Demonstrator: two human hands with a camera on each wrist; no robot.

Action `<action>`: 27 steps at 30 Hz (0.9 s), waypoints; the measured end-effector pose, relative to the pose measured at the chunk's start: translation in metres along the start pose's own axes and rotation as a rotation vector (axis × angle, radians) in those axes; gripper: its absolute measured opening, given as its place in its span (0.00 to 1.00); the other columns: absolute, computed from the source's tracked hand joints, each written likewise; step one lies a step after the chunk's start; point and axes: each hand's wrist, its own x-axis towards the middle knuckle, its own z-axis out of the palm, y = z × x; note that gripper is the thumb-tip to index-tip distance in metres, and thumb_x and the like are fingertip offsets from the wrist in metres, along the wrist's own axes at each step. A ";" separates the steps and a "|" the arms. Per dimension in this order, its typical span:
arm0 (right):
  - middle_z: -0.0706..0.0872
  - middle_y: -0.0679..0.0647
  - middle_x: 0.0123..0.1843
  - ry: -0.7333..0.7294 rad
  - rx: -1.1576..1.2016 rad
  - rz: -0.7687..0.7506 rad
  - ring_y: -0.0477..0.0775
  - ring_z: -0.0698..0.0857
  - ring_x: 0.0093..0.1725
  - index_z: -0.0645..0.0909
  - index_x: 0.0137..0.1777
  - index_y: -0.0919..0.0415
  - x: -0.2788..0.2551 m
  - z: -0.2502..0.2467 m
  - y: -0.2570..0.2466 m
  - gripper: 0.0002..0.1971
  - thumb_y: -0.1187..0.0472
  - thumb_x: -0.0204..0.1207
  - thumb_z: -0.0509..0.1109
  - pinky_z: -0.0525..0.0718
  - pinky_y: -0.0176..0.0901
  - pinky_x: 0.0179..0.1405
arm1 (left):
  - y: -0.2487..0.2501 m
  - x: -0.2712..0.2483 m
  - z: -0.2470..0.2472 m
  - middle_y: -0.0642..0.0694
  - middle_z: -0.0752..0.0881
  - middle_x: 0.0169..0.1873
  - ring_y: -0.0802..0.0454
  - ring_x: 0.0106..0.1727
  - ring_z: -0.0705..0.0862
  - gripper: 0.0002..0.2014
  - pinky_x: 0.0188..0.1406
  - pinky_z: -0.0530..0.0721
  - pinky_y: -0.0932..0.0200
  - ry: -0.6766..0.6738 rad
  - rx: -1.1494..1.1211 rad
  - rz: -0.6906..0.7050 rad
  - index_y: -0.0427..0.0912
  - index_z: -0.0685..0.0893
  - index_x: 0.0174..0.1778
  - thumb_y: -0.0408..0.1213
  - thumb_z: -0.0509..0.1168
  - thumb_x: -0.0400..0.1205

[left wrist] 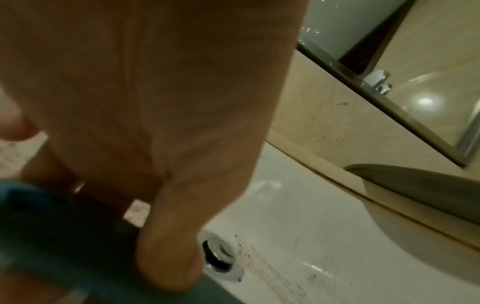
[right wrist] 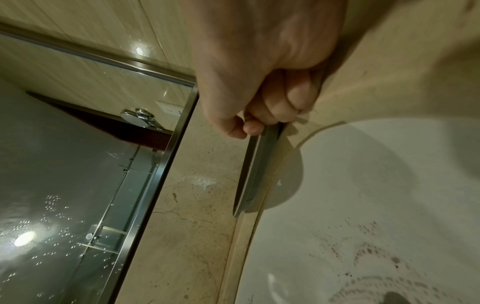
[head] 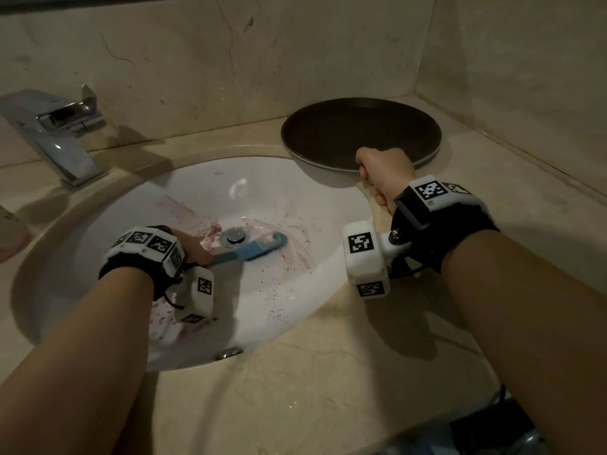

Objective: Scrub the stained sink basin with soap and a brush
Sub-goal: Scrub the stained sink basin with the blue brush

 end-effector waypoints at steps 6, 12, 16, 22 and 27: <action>0.72 0.49 0.23 -0.012 0.003 0.014 0.50 0.68 0.22 0.73 0.25 0.56 0.001 -0.001 0.000 0.14 0.56 0.72 0.63 0.64 0.41 0.24 | -0.023 0.050 0.007 0.40 0.82 0.62 0.43 0.64 0.81 0.19 0.60 0.80 0.58 0.062 0.114 -0.055 0.37 0.79 0.68 0.42 0.57 0.84; 0.74 0.48 0.23 -0.010 0.013 0.021 0.50 0.69 0.22 0.73 0.24 0.55 0.001 0.000 0.000 0.15 0.55 0.72 0.63 0.64 0.40 0.24 | -0.014 0.013 0.001 0.35 0.79 0.57 0.45 0.60 0.78 0.19 0.38 0.75 0.68 0.059 -0.017 -0.029 0.34 0.77 0.68 0.41 0.53 0.86; 0.73 0.48 0.22 -0.015 0.026 0.024 0.49 0.68 0.22 0.73 0.24 0.55 0.001 0.000 0.000 0.15 0.55 0.73 0.63 0.64 0.40 0.24 | 0.012 -0.004 -0.006 0.42 0.82 0.40 0.48 0.43 0.79 0.09 0.28 0.72 0.64 -0.012 -0.317 0.009 0.38 0.82 0.42 0.41 0.66 0.80; 0.73 0.49 0.23 -0.010 0.025 0.024 0.50 0.69 0.22 0.74 0.24 0.55 0.000 0.000 0.000 0.14 0.55 0.71 0.63 0.64 0.41 0.23 | 0.042 -0.009 -0.011 0.44 0.75 0.33 0.50 0.34 0.74 0.19 0.31 0.69 0.60 0.097 -0.278 0.049 0.42 0.71 0.30 0.39 0.50 0.88; 0.74 0.48 0.23 -0.010 0.025 0.022 0.49 0.68 0.21 0.74 0.25 0.55 0.001 0.000 0.001 0.14 0.56 0.72 0.63 0.64 0.40 0.23 | 0.011 0.003 -0.011 0.36 0.82 0.47 0.41 0.55 0.82 0.17 0.63 0.80 0.52 0.140 0.013 -0.041 0.29 0.78 0.65 0.34 0.54 0.86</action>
